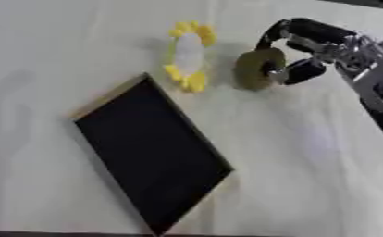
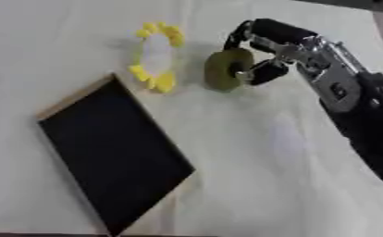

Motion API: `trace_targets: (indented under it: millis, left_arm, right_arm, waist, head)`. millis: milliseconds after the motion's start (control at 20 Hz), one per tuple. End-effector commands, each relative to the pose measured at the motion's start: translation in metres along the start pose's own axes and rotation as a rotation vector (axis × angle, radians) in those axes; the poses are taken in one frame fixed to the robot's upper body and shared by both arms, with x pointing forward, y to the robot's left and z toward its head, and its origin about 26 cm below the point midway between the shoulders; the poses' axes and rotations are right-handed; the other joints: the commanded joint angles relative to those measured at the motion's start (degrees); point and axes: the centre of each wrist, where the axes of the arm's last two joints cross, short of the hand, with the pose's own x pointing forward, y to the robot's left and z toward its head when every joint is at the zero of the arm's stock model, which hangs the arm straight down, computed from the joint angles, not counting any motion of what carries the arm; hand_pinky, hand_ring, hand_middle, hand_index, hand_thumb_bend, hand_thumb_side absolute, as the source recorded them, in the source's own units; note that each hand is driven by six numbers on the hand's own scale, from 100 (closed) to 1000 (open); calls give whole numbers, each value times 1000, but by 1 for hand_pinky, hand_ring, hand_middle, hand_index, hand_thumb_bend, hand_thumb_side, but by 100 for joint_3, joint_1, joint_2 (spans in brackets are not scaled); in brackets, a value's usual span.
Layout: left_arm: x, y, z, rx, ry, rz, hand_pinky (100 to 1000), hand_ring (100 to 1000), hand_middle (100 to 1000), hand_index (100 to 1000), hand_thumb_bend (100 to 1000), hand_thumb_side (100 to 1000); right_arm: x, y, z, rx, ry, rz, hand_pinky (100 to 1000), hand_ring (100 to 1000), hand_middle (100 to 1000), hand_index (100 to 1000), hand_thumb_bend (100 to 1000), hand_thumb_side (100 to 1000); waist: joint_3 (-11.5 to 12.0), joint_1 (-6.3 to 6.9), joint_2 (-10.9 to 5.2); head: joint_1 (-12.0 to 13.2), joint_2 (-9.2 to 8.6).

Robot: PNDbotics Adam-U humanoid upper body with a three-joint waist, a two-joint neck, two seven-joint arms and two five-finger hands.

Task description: Pick up objects on the table and place them in the box.

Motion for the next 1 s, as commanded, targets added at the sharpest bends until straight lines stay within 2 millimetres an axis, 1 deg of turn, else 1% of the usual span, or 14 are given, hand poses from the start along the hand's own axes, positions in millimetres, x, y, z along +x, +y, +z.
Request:
trace_targets:
  millis: [50,200,300,400,550,700,750,800,1000]
  left_arm:
    - [6,0,-3,-8,-23,5,780,704,602,792,100,650]
    - [6,0,-2,-6,-21,6,780,704,602,792,100,648]
    - [6,0,-2,-5,-21,6,780,704,602,792,100,647]
    - [6,1,-2,-3,-22,3,780,704,602,792,100,645]
    - [6,2,-2,4,-23,-3,779,704,603,792,100,644]
    - [6,3,-2,12,-21,-11,779,704,602,792,100,644]
    - [5,4,-2,16,-20,-14,779,704,602,792,100,644]
    - [5,5,-1,20,-19,-16,779,703,602,791,100,645]
    - [5,8,1,36,-9,-26,779,703,601,791,100,647]
  right_arm:
    - [4,-22,10,-70,-27,40,799,744,279,671,100,100]
    - [13,-33,16,-111,-68,52,802,744,273,674,100,100]
    - [23,-43,20,-137,-107,56,804,744,271,677,100,100]
    - [39,-56,25,-165,-161,67,804,740,270,676,100,100]
    - [71,-77,35,-209,-249,94,804,732,269,671,100,100]
    - [104,-93,46,-230,-328,128,799,718,283,667,100,100]
    - [116,-96,49,-228,-364,144,799,714,284,665,100,100]
    - [124,-98,50,-224,-390,153,799,709,285,663,100,100]
    - [142,-100,43,-228,-503,173,797,702,284,661,100,100]
  waist:
    - [-22,50,-139]
    - [-46,62,-164]
    - [-60,72,-181]
    - [-74,82,-195]
    - [-89,92,-204]
    - [-94,97,-206]
    - [-92,98,-207]
    - [-91,100,-208]
    - [-89,108,-217]
  head:
    - [21,-21]
    - [29,-12]
    - [35,-7]
    - [41,7]
    - [47,25]
    - [49,40]
    - [44,50]
    - [39,58]
    - [15,72]
